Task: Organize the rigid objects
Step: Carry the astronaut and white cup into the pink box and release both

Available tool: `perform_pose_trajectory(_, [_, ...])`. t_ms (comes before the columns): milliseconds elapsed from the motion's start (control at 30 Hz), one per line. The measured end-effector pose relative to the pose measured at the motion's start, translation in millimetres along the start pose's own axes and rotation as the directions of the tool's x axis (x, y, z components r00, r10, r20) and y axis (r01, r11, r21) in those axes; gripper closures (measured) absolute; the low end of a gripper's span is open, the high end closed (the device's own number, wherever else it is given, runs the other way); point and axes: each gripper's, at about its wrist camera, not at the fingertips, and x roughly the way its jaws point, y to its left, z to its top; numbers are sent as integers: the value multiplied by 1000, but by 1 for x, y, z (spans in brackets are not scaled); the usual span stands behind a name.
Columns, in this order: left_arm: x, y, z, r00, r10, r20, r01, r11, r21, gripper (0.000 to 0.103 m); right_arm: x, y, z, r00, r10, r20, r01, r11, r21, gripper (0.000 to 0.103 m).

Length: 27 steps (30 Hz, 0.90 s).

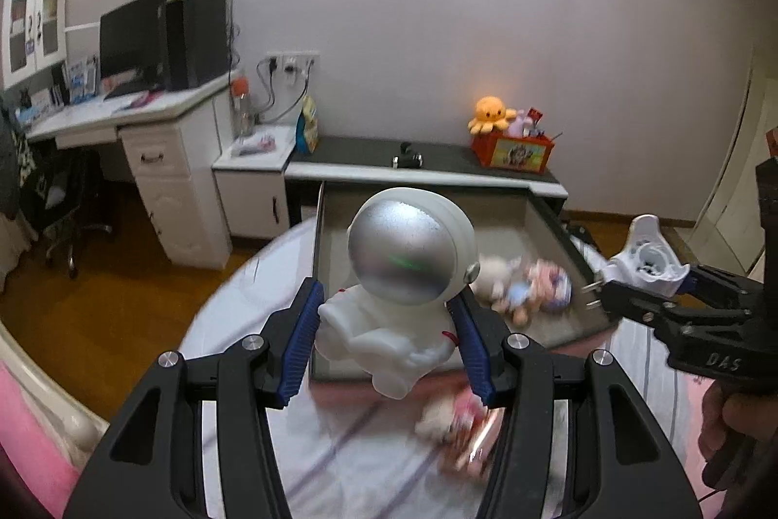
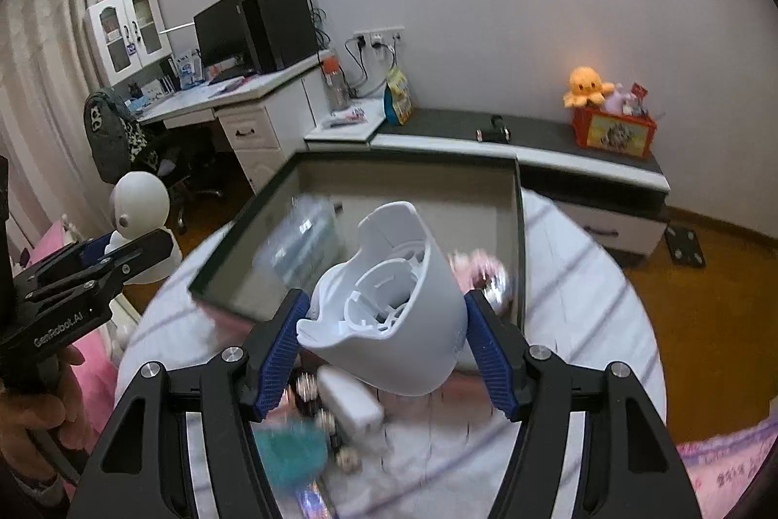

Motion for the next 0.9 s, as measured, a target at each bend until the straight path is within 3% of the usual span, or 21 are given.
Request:
perform_pose_trajectory(200, [38, -8, 44, 999, -34, 10, 34, 999, 19, 50, 32, -3, 47, 1000, 8, 10, -8, 1000, -10, 37])
perform_pose_trajectory(367, [91, -13, 69, 998, -50, -34, 51, 998, 32, 49, 72, -18, 70, 999, -10, -31, 11, 1000, 13, 37])
perform_pose_trajectory(667, [185, -25, 68, 973, -80, -216, 90, 995, 37, 49, 148, -46, 72, 984, -40, -175, 49, 998, 48, 37])
perform_pose_trajectory(900, [214, -27, 63, 949, -66, -308, 85, 995, 49, 48, 170, -50, 66, 969, -45, -243, 58, 997, 46, 36])
